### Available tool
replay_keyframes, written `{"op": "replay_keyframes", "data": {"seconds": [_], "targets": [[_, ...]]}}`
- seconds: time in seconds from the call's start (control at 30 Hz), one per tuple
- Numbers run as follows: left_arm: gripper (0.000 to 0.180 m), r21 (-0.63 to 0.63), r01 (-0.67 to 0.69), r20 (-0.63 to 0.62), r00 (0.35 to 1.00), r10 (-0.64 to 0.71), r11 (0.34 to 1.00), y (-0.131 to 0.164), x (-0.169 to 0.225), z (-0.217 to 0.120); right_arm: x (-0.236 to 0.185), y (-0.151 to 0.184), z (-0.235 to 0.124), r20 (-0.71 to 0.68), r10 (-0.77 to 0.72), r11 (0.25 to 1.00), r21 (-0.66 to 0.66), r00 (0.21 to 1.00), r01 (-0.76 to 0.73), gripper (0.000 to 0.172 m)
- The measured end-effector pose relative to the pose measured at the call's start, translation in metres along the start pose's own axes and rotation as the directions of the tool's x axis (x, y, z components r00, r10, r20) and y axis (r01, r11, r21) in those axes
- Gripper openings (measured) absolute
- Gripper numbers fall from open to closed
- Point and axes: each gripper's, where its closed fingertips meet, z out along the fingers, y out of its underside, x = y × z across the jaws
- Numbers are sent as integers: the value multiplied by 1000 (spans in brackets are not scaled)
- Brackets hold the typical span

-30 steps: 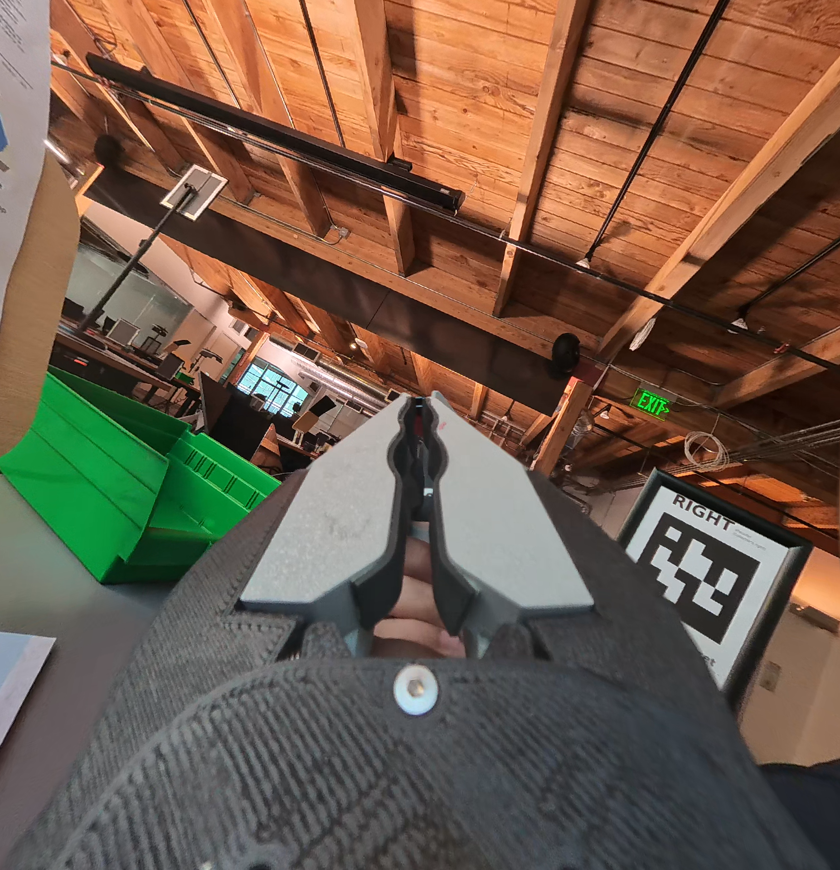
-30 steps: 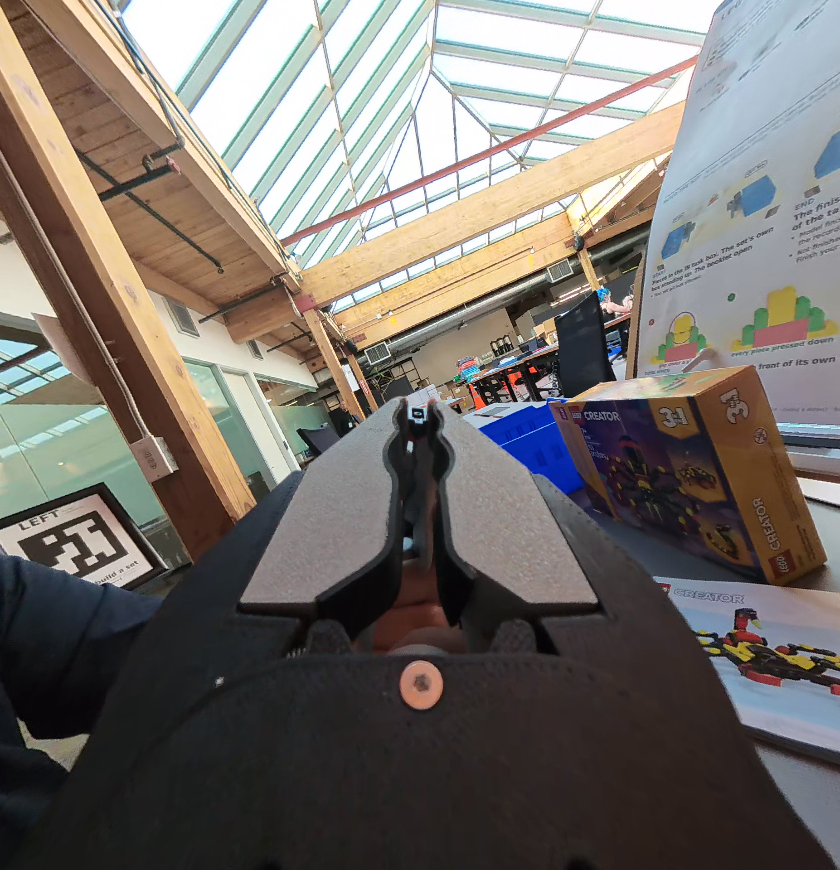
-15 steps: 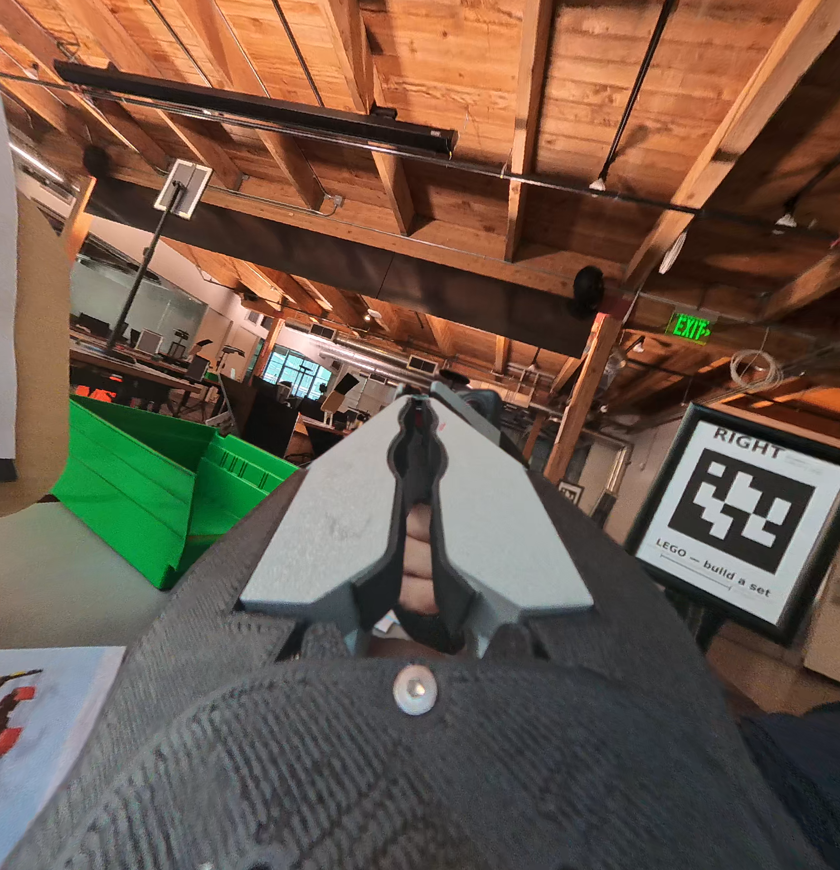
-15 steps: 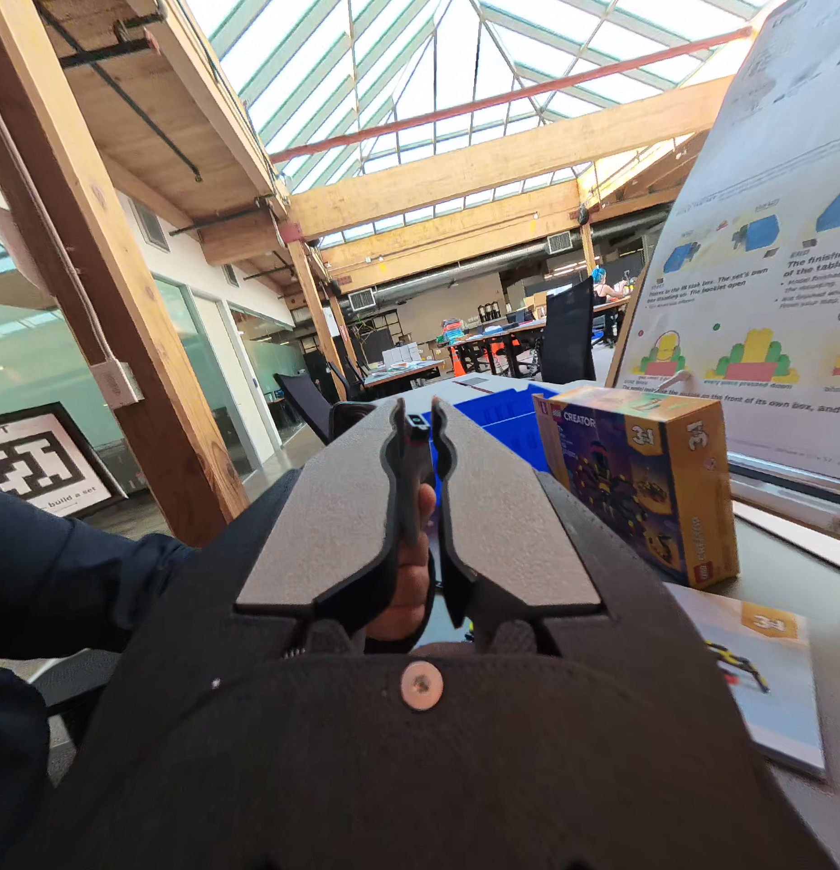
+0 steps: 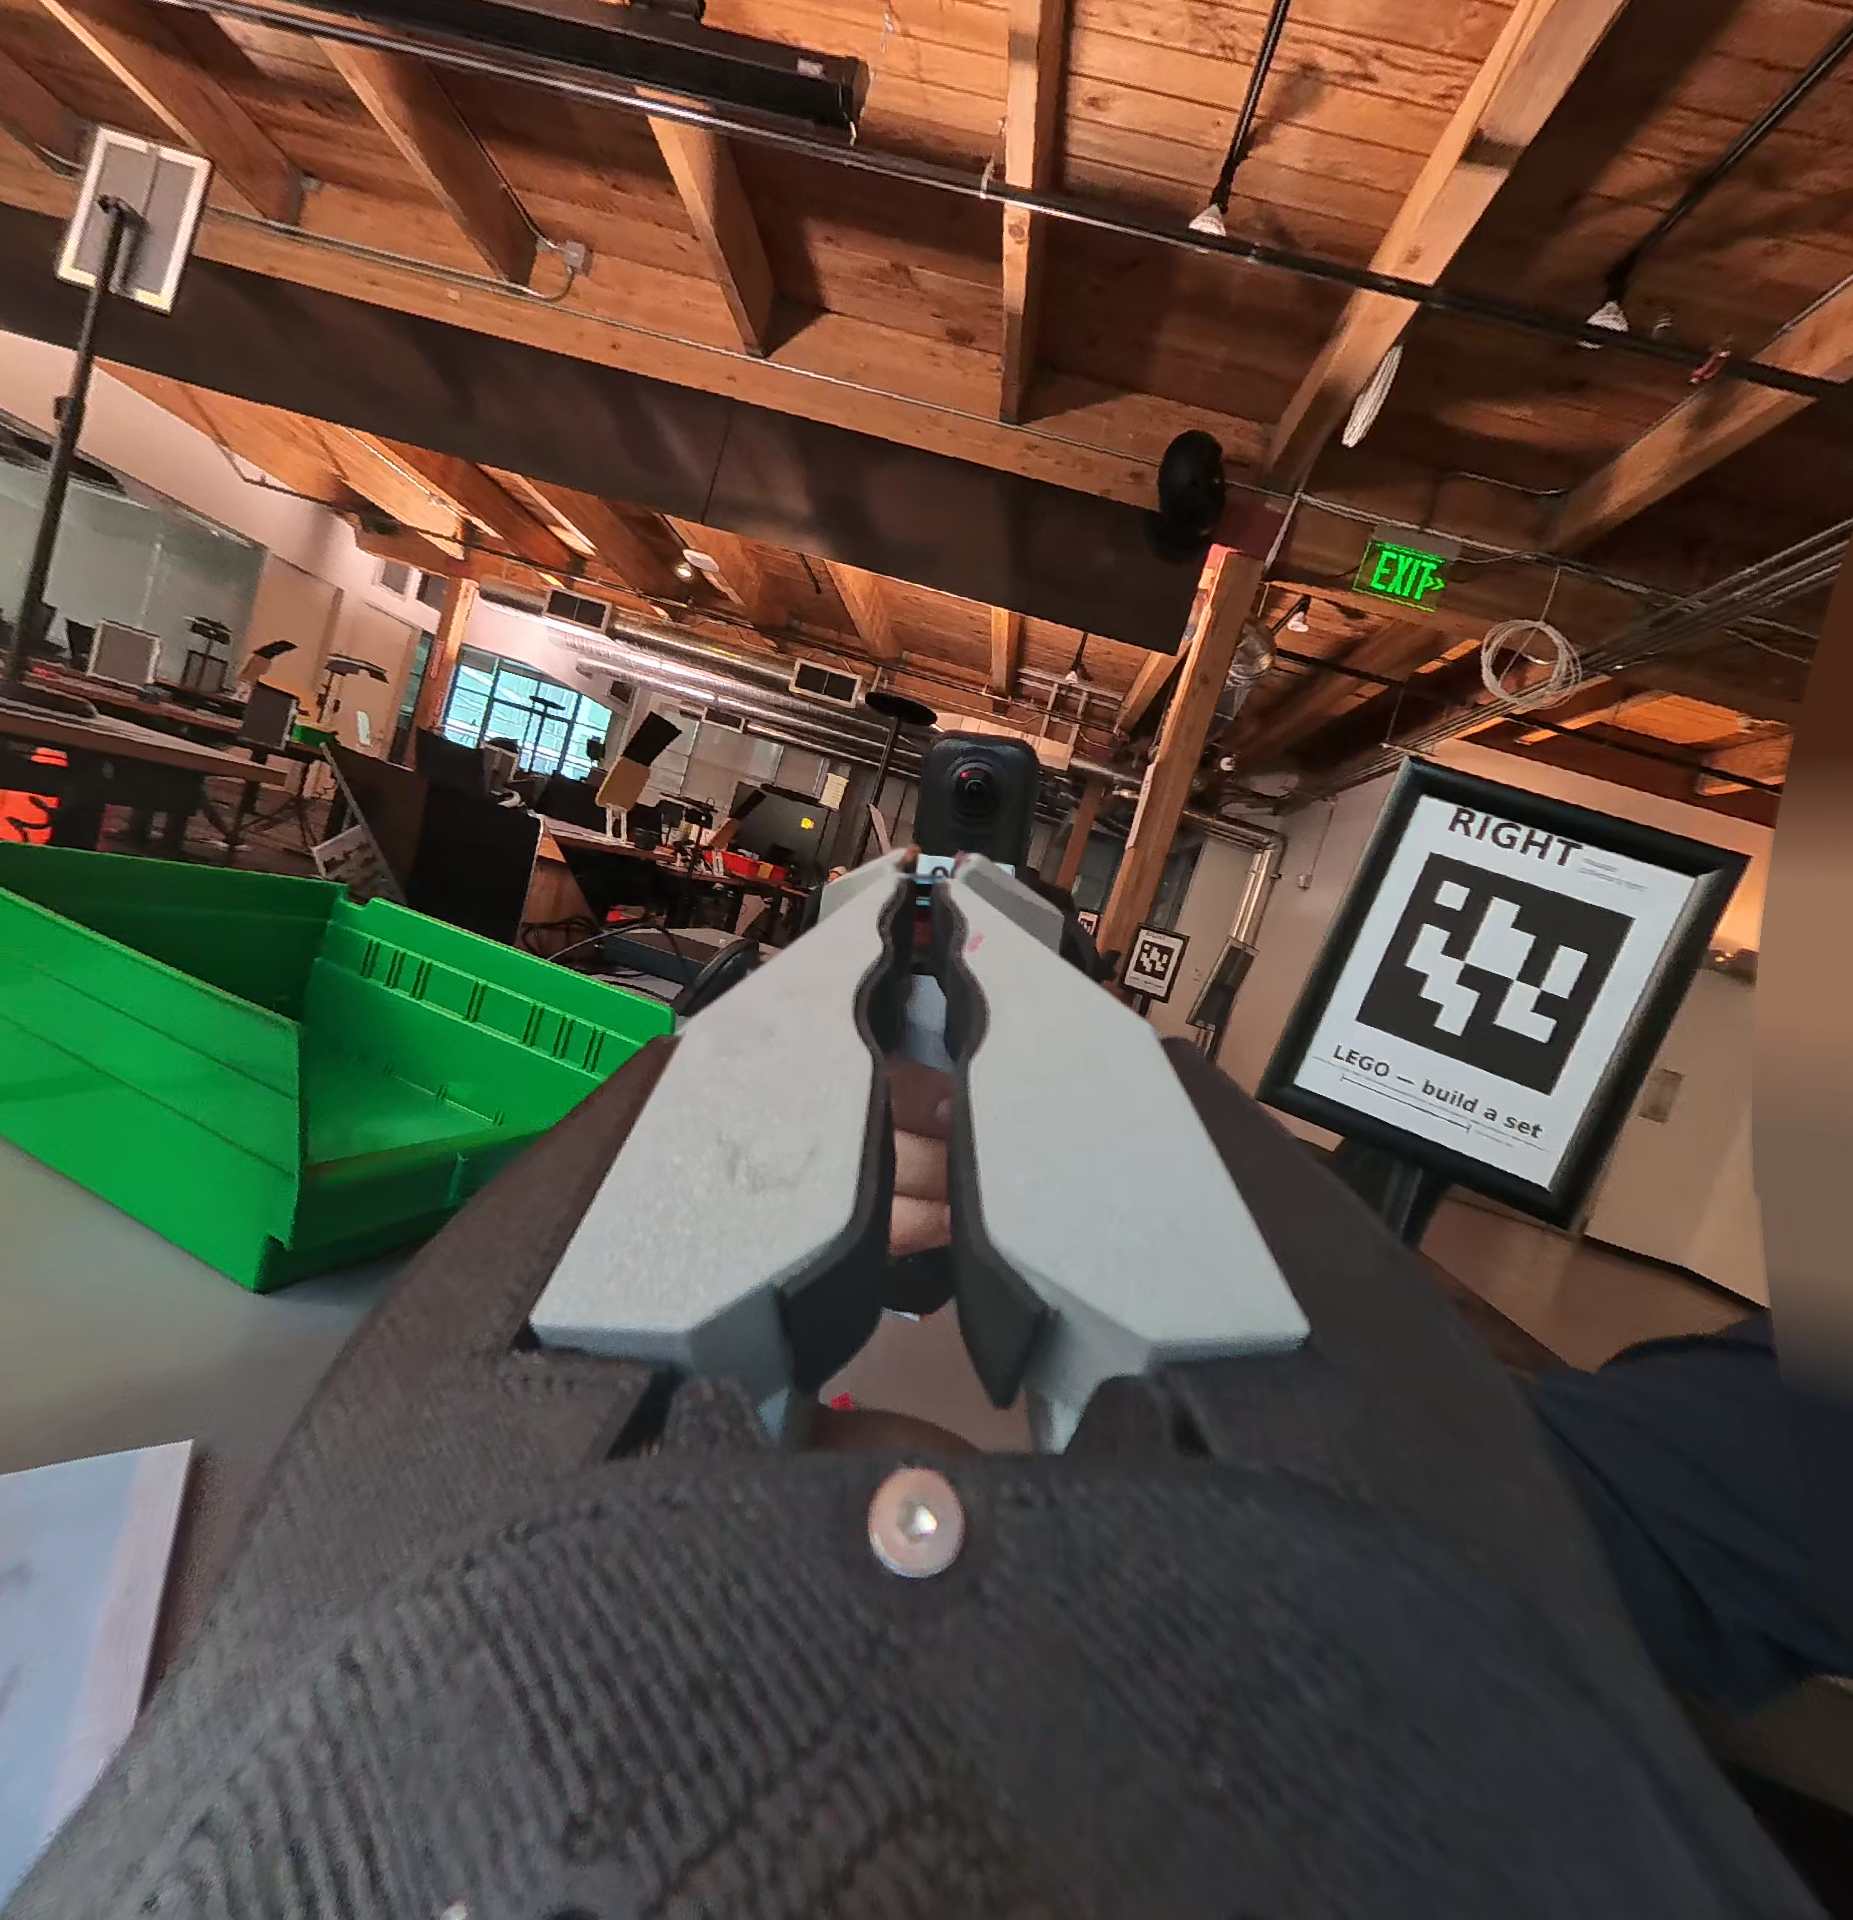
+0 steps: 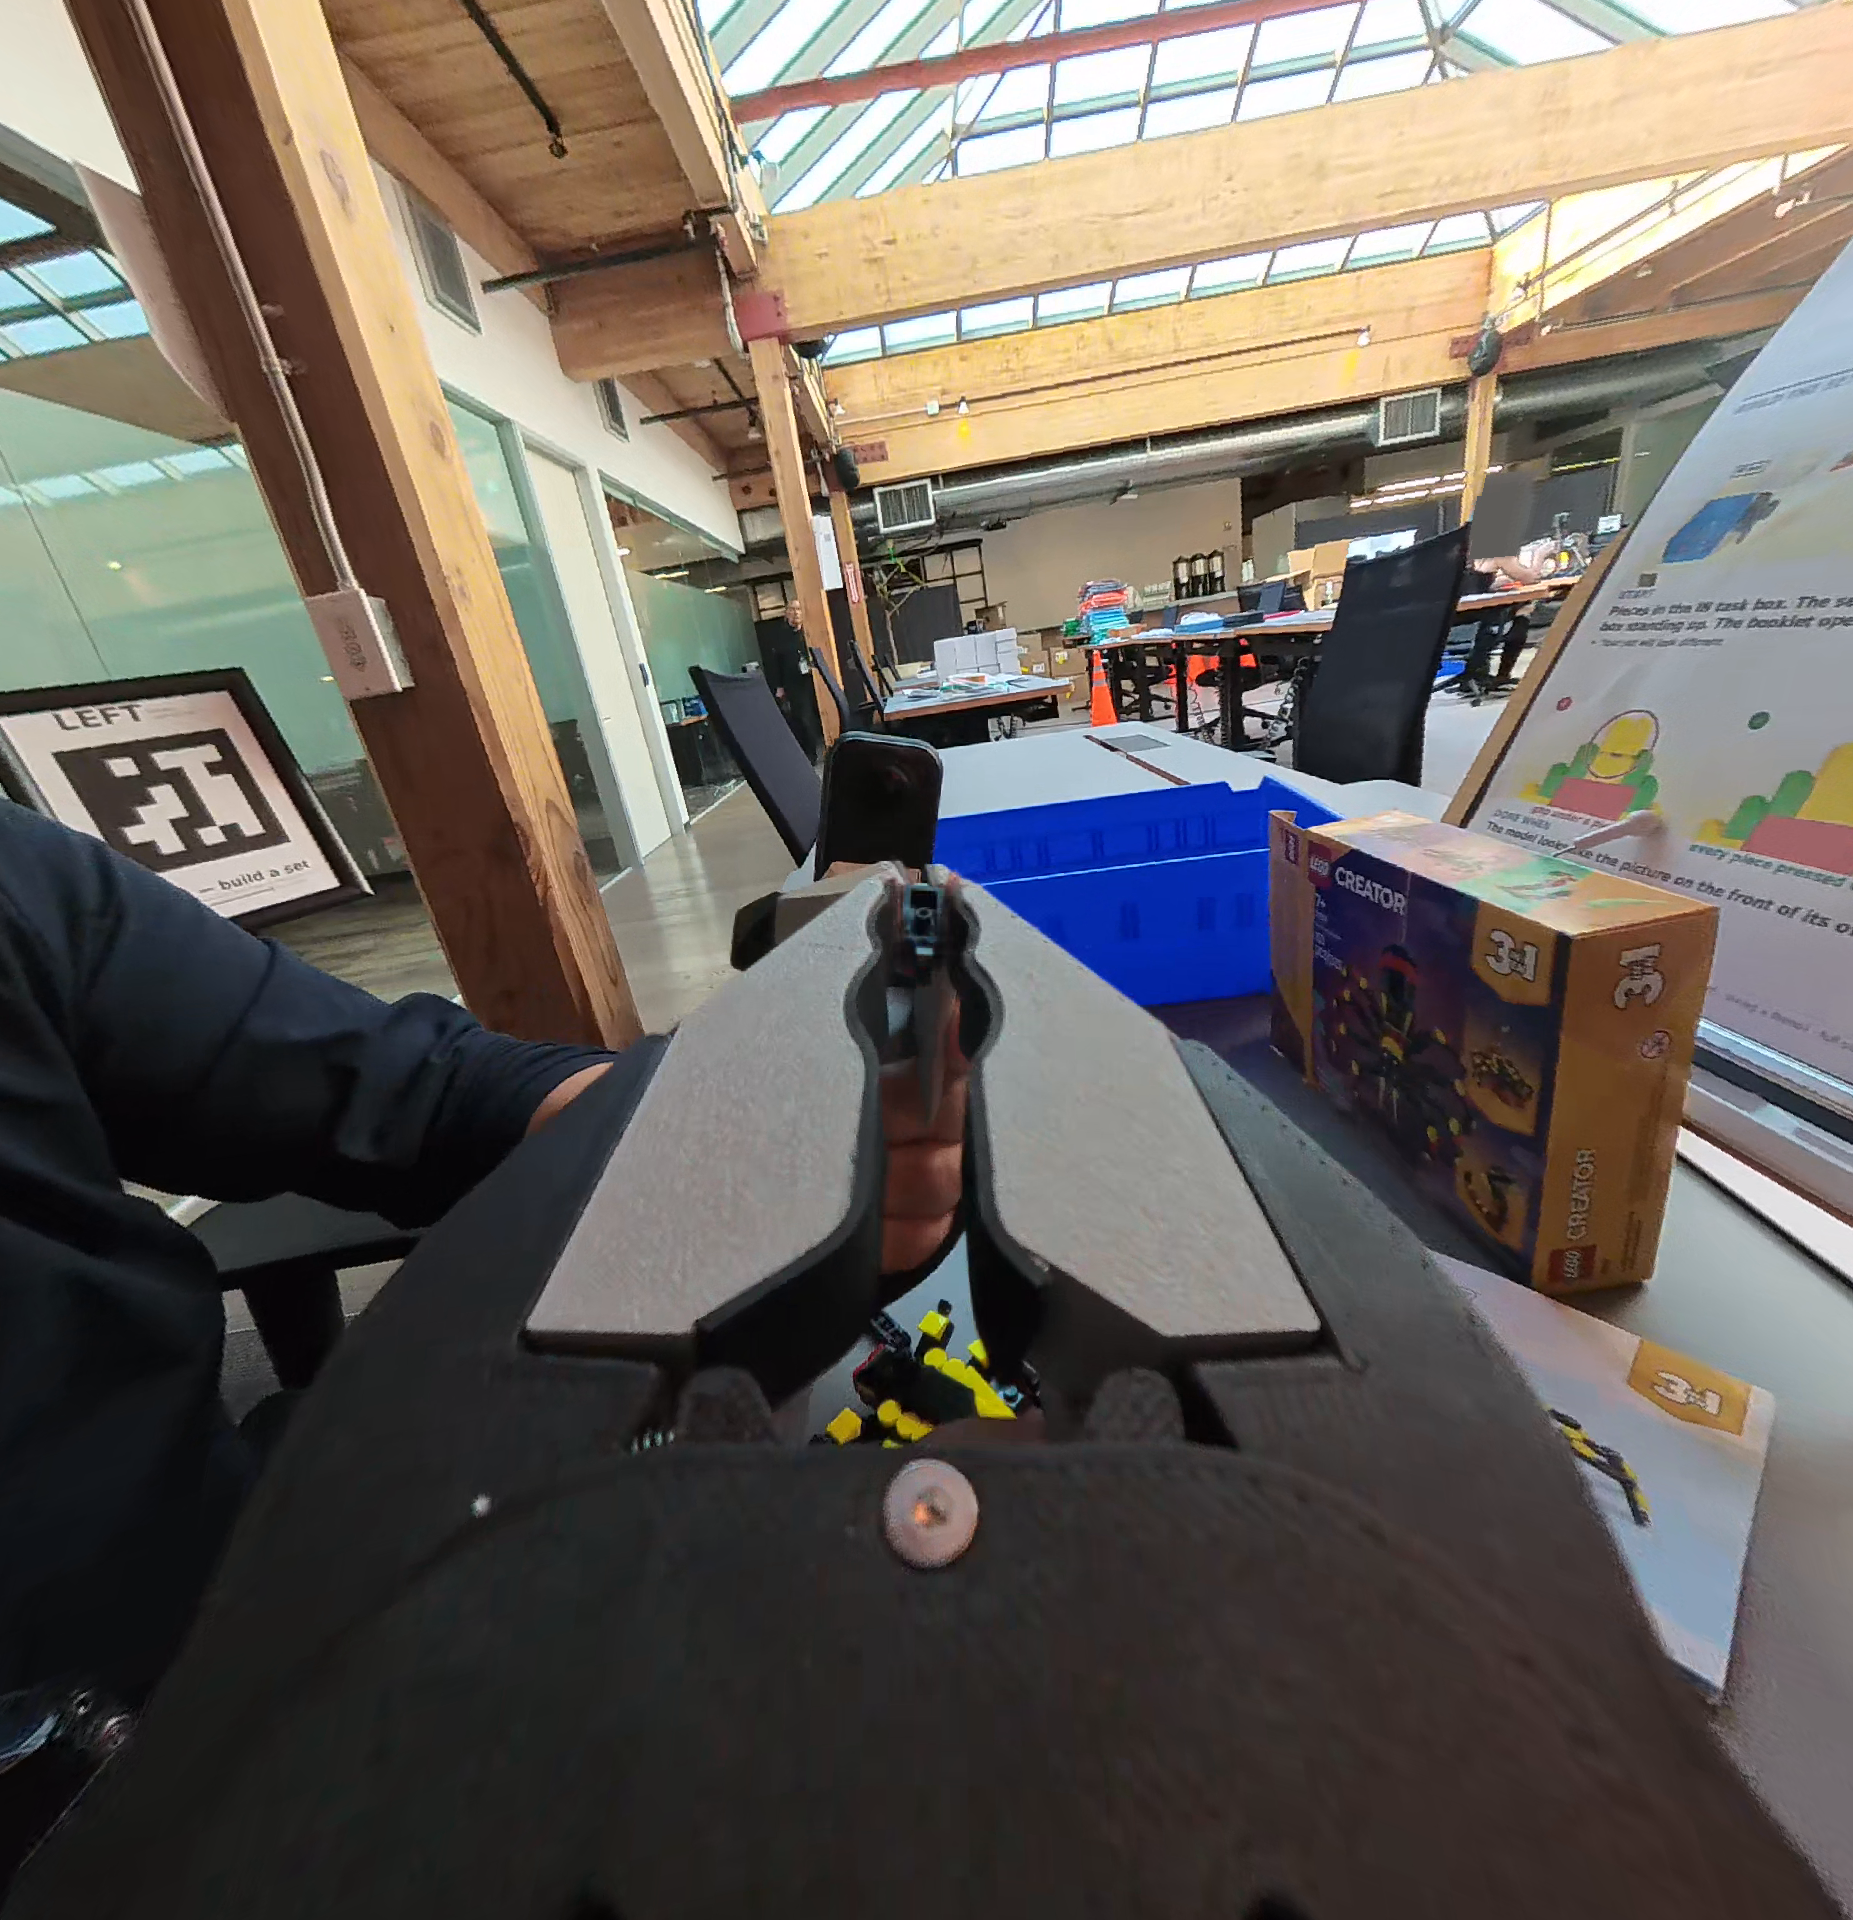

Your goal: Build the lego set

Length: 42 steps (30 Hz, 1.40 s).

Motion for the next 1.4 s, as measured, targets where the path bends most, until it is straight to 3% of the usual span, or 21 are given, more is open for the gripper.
{"op": "replay_keyframes", "data": {"seconds": [0.53, 0.67, 0.8, 0.93, 1.07, 1.23, 1.3, 1.37, 1.4], "targets": [[0, -3, 55, -27, 998, -55, 998, 3, 6, 3, -6, 2, -4, 41, -50, 998, -24, 998, 51, 5], [0, 24, 123, -21, 992, -122, 992, 2, 2, 3, -2, 0, -2, -44, -133, 991, -37, 990, 131, 4], [0, 100, 100, 7, 995, -102, 990, -8, 0, 0, 1, -5, 6, -109, -127, 990, 43, 986, 132, 3], [1, 187, 158, 27, 986, -166, 969, -15, -7, -4, 8, -8, 12, -80, 66, 981, 189, 995, -50, 3], [0, 201, 172, 61, 980, -187, 964, -15, -16, -6, 17, -6, 13, -64, 176, 956, 250, 982, -155, 3], [0, 206, 165, 71, 980, -183, 965, -14, -16, -6, 18, -8, 11, -52, 213, 937, 292, 976, -190, 3], [0, 168, 163, 71, 982, -177, 972, -7, -15, -3, 22, -19, 2, -51, 239, 905, 375, 970, -204, 0], [0, 154, 162, 71, 982, -175, 975, 3, -13, -2, 34, -42, -30, -42, 278, 829, 515, 960, -217, 0], [0, 164, 182, 55, 979, -194, 969, 1, -14, -2, 36, -47, -42, -69, 257, 828, 530, 964, -183, 0]]}}
